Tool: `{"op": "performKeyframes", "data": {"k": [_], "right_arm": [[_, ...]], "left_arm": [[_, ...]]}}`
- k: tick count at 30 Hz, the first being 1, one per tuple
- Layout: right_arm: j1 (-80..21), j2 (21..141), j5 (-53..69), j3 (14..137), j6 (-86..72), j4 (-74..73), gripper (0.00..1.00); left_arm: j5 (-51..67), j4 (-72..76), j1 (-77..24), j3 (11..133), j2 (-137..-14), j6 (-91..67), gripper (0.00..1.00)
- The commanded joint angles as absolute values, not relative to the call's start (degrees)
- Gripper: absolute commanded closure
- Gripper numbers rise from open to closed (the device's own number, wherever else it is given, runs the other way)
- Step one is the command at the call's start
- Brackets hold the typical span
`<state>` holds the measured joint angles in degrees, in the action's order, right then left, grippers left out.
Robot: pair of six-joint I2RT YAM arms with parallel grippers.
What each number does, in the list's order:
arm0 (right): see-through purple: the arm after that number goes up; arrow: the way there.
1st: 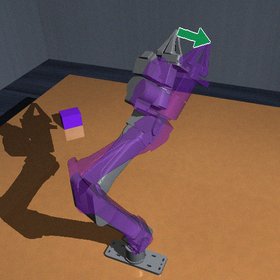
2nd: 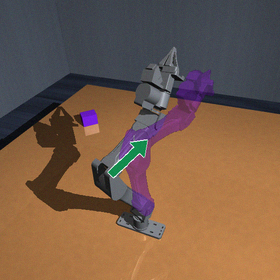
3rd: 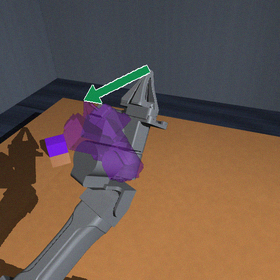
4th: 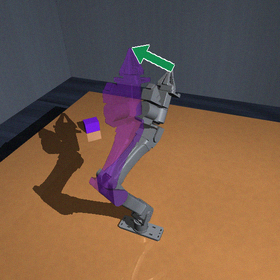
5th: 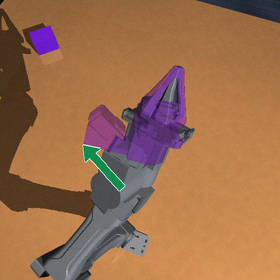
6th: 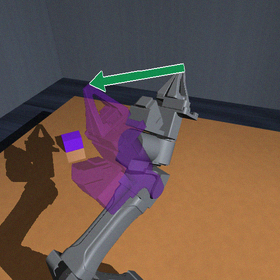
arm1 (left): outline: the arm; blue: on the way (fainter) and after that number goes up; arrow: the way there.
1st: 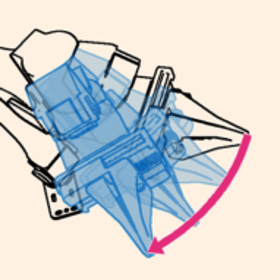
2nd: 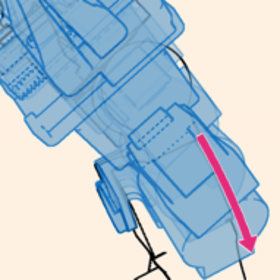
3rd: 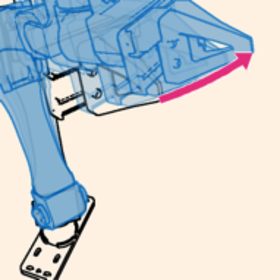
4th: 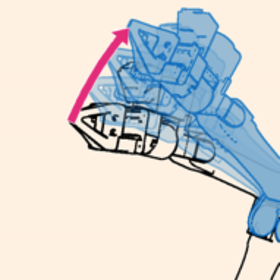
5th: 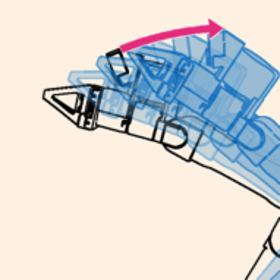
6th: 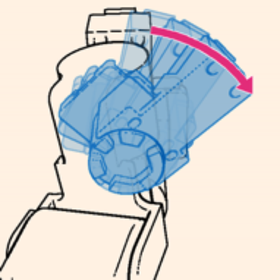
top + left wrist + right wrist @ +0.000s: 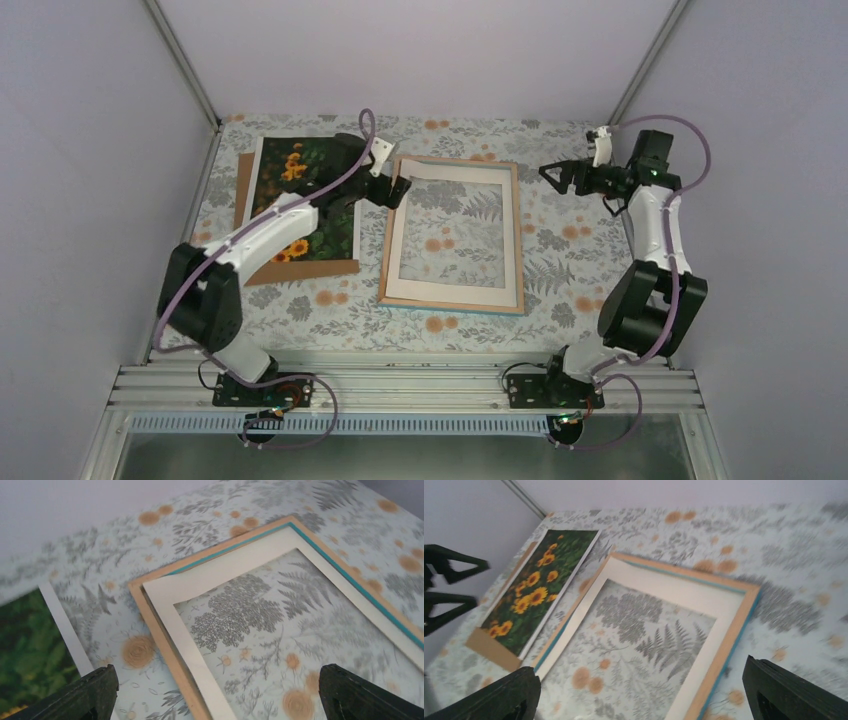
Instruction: Put the photo into the frame
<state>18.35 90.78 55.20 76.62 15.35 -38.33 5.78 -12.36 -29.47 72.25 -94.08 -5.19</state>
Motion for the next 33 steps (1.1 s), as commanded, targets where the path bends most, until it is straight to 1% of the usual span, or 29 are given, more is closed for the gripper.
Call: {"op": "performKeyframes", "data": {"k": [1, 5, 8, 11, 15, 21, 33], "right_arm": [[17.6, 86.4, 48.3, 80.7, 24.8, -38.1, 0.0], [17.6, 85.6, 44.2, 81.3, 26.5, -36.4, 0.0], [17.7, 85.9, 44.1, 81.2, 33.7, -40.1, 0.0], [17.7, 86.6, 45.0, 81.2, 37.7, -44.6, 0.0], [17.7, 85.7, 47.4, 80.1, 40.3, -48.3, 0.0], [17.6, 82.3, 48.3, 75.8, 40.5, -47.7, 0.0], [17.6, 83.8, 49.4, 76.1, 39.8, -48.3, 0.0]], "left_arm": [[16.2, -16.9, -28.8, 67.7, -86.7, 18.5, 0.0], [21.2, -23.7, -29.6, 65.9, -86.5, 30.7, 0.0], [20.4, -26.0, -32.0, 64.9, -88.3, 37.2, 0.0], [17.6, -27.1, -35.6, 64.5, -91.5, 41.5, 0.0], [15.6, -29.4, -38.4, 66.3, -96.9, 44.5, 0.0], [11.5, -28.5, -41.6, 64.9, -101.0, 47.3, 0.0], [7.4, -27.3, -44.2, 61.8, -104.4, 50.0, 0.0]]}}
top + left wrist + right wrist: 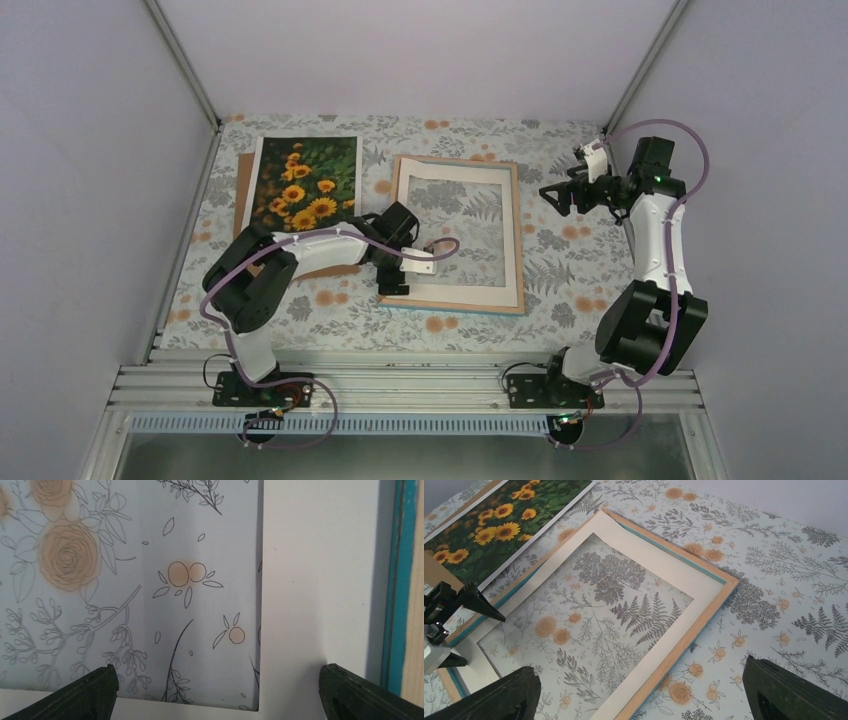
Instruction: Put the photo into the frame
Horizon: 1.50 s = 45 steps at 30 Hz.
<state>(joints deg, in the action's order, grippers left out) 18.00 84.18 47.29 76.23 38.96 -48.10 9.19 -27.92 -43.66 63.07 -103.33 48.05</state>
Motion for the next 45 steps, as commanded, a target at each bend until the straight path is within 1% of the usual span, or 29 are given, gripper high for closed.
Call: {"op": "performKeyframes", "data": {"k": [1, 9, 15, 19, 23, 27, 33, 38, 45], "right_arm": [[17.6, 83.8, 49.4, 76.1, 39.8, -48.3, 0.0], [17.4, 83.8, 50.6, 77.9, 38.7, -49.0, 0.0], [16.6, 83.1, 51.3, 77.2, 37.8, -48.6, 0.0], [14.3, 82.0, 51.1, 75.9, 37.0, -48.1, 0.0], [11.7, 81.2, 50.3, 73.7, 34.5, -45.3, 0.0], [10.7, 81.8, 51.0, 72.3, 33.1, -44.6, 0.0], [11.2, 80.8, 50.0, 72.2, 32.6, -45.2, 0.0], [13.3, 80.6, 51.1, 72.3, 31.7, -45.6, 0.0], [14.8, 80.9, 52.7, 72.2, 32.1, -46.3, 0.0]], "left_arm": [[7.3, -27.1, -44.3, 61.7, -104.6, 50.0, 0.0], [7.3, -27.8, -44.5, 63.7, -101.5, 47.7, 0.0], [11.5, -30.4, -44.4, 66.8, -96.9, 44.0, 0.0], [15.1, -29.5, -41.9, 66.3, -92.9, 40.7, 0.0], [14.1, -26.5, -42.0, 64.8, -90.2, 39.1, 0.0], [13.7, -25.7, -45.6, 67.8, -94.8, 36.5, 0.0], [9.7, -23.3, -53.8, 73.6, -103.7, 38.0, 0.0], [8.9, -23.0, -55.9, 78.0, -110.6, 37.6, 0.0], [6.8, -22.2, -56.8, 79.4, -114.9, 37.4, 0.0]]}}
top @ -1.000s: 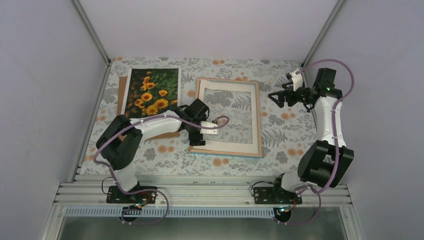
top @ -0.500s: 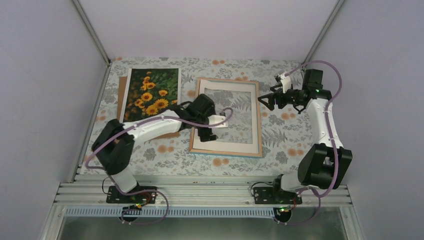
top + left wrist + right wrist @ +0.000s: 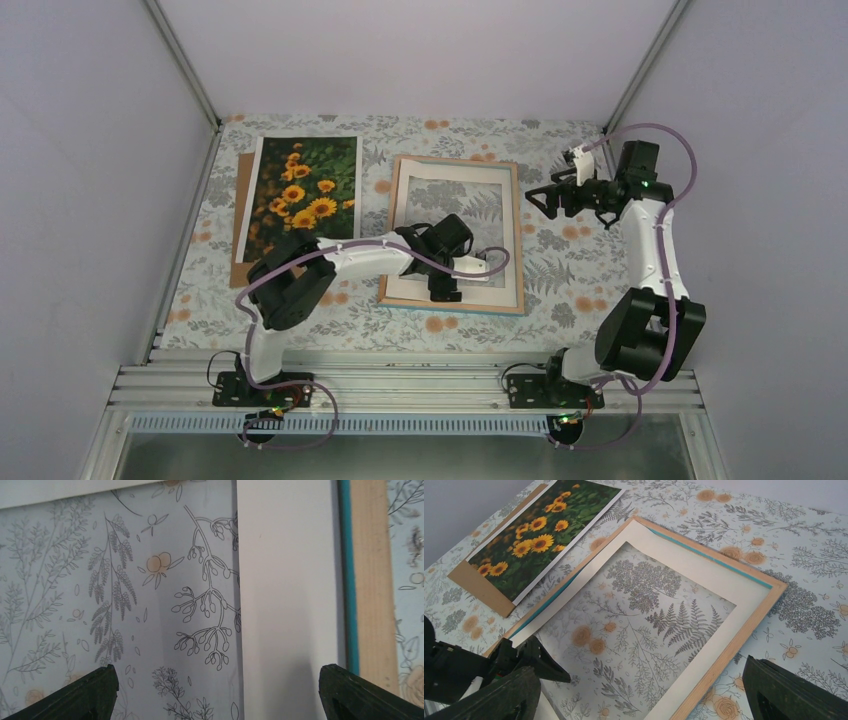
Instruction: Put the photo into the frame
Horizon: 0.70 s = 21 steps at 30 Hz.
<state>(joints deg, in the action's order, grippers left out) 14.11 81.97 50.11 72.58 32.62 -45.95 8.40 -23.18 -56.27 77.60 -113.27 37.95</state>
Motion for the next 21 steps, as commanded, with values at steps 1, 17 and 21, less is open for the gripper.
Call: {"op": "performKeyframes", "data": {"k": [1, 17, 21], "right_arm": [[14.9, 81.0, 52.9, 72.1, 32.2, -46.4, 0.0], [13.7, 81.1, 55.3, 72.0, 27.5, -43.3, 0.0], [10.2, 81.3, 55.0, 71.8, 18.9, -36.7, 0.0]], "left_arm": [[6.5, -22.1, -56.9, 79.2, -115.2, 37.6, 0.0], [7.6, -24.1, -57.0, 80.0, -109.1, 35.3, 0.0], [11.6, -24.9, -53.0, 77.5, -101.9, 33.3, 0.0]]}}
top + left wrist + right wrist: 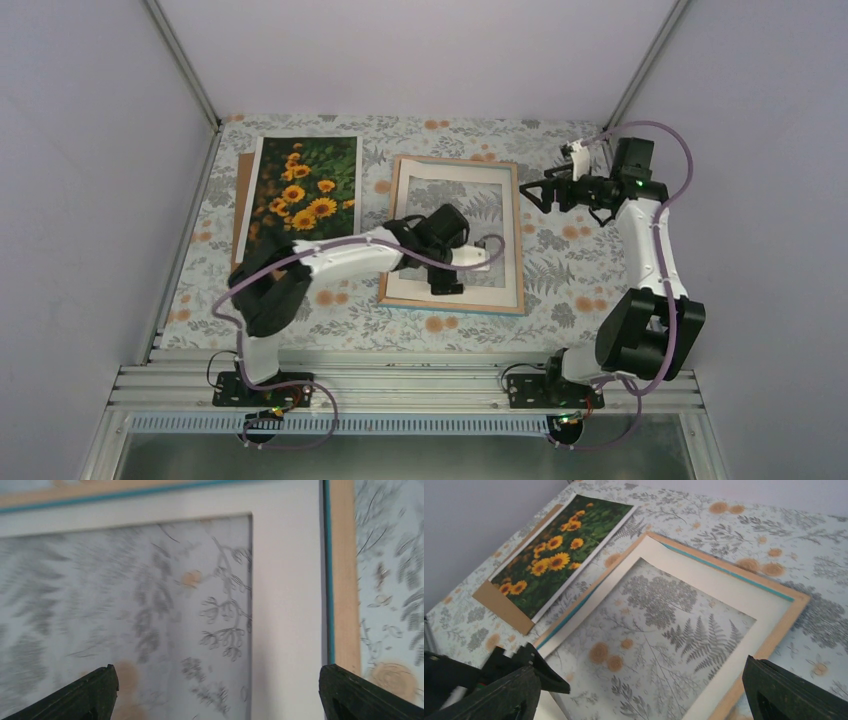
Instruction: Put the photo into the frame
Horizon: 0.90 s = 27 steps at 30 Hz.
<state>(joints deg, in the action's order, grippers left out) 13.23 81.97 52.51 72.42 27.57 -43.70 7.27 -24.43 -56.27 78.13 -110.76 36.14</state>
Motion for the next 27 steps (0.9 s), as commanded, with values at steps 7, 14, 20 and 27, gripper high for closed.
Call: {"op": "performKeyframes", "data": {"k": [7, 14, 20, 27], "right_arm": [[-1.3, 85.1, 52.0, 73.2, 5.7, -24.0, 0.0], [-13.6, 94.6, 49.2, 78.4, -7.4, -18.5, 0.0], [-22.9, 104.3, 43.3, 83.5, -24.1, -16.0, 0.0], [-30.2, 114.7, 42.9, 88.6, -36.1, -12.0, 0.0]], "left_arm": [[19.9, -26.8, -37.7, 71.1, -89.5, 27.2, 0.0], [30.2, -29.2, -14.1, 66.0, -84.7, 20.5, 0.0], [37.0, -29.6, 4.1, 64.0, -86.2, 17.6, 0.04], [35.0, -30.5, 16.4, 66.5, -93.6, 18.0, 0.08]]}}
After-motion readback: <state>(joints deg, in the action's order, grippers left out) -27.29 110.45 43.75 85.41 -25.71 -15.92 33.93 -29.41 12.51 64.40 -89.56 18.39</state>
